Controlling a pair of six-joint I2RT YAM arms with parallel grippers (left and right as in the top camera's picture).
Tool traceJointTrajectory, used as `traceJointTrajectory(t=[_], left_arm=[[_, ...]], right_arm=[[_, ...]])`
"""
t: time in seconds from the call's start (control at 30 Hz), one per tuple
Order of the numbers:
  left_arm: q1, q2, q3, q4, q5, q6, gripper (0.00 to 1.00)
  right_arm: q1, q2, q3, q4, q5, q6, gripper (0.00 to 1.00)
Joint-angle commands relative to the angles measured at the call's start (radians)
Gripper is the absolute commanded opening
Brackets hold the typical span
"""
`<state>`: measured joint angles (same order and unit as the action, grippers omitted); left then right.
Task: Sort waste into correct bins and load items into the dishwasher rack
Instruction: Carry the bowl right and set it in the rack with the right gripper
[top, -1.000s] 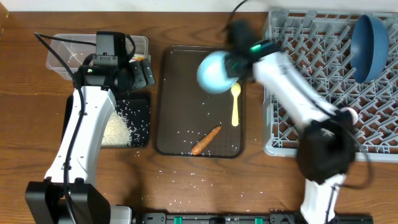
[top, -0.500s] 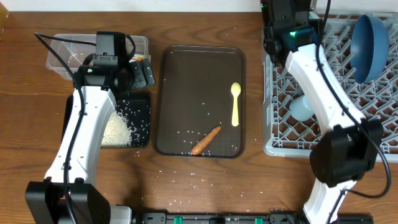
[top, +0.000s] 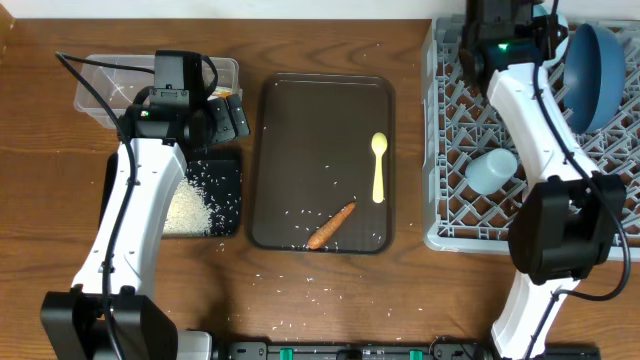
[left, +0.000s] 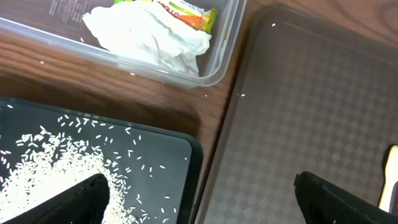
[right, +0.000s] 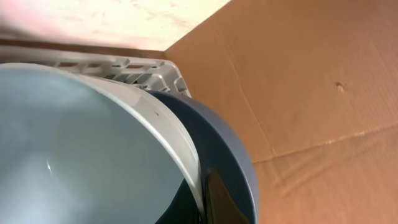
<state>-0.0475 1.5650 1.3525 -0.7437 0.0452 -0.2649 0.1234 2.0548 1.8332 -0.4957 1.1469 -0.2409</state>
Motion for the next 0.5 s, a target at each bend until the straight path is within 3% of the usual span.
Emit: traceJointTrajectory(t=[0.0,0.17,0.47], left_arm=[[0.002,-0.022,-0.004,-0.002,-0.009,0.001,0.97],[0.002,-0.022,-0.004,-0.002,-0.009,0.001,0.97],[0.002,-0.022,-0.004,-0.002,-0.009,0.001,0.97]], right_arm=[[-0.027,0.011,0.003,0.005,-0.021,-0.068,0.01],[-0.051,0.027,0.003,0.044,-0.023,-0.101,0.01],[-0.034,0.113,0.003,0.173,-0.029,-0.306,0.01]])
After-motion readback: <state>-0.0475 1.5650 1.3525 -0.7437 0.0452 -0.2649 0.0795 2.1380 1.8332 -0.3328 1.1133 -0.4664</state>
